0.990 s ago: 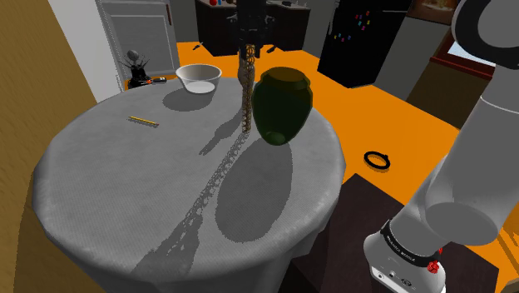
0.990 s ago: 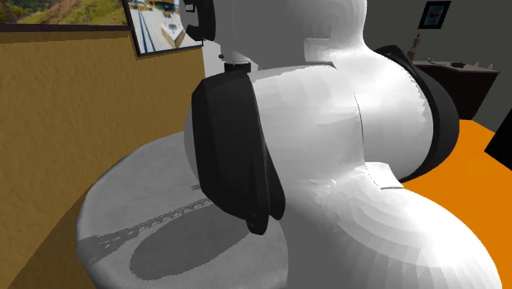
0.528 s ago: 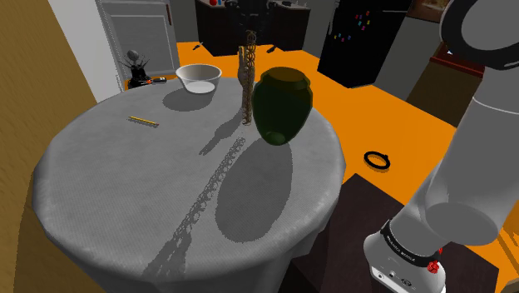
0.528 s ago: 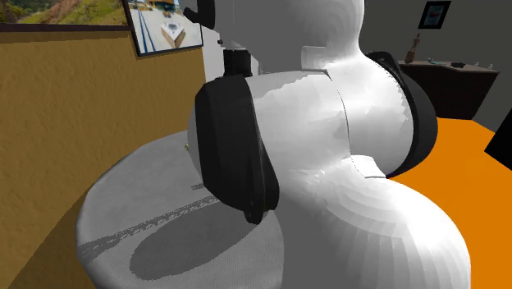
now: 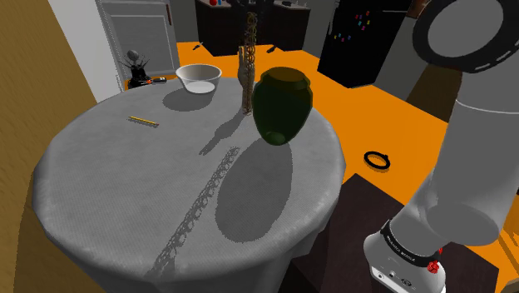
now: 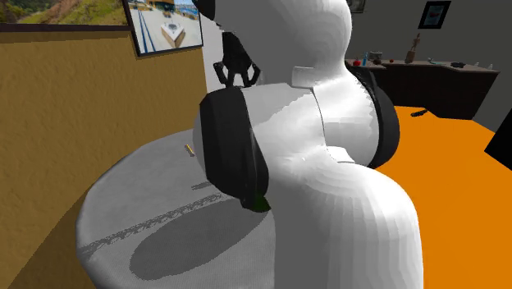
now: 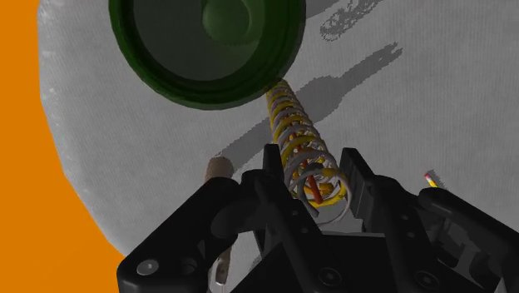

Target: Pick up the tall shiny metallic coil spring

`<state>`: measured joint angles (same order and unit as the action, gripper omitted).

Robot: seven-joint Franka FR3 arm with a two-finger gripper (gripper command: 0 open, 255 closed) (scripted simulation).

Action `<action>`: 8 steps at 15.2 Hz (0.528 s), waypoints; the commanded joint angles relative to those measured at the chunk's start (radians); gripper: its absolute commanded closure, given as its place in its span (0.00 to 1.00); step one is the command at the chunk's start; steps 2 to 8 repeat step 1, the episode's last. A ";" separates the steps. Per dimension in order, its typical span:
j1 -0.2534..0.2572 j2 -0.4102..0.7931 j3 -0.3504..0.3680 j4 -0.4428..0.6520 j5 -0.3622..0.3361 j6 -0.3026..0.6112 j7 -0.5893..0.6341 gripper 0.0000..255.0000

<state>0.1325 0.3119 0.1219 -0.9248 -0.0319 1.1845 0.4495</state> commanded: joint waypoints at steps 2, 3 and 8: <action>0.001 0.005 0.000 0.017 -0.001 -0.012 0.001 1.00; 0.001 0.005 0.000 0.017 -0.001 -0.012 0.001 1.00; 0.001 0.005 0.000 0.017 -0.001 -0.012 0.001 1.00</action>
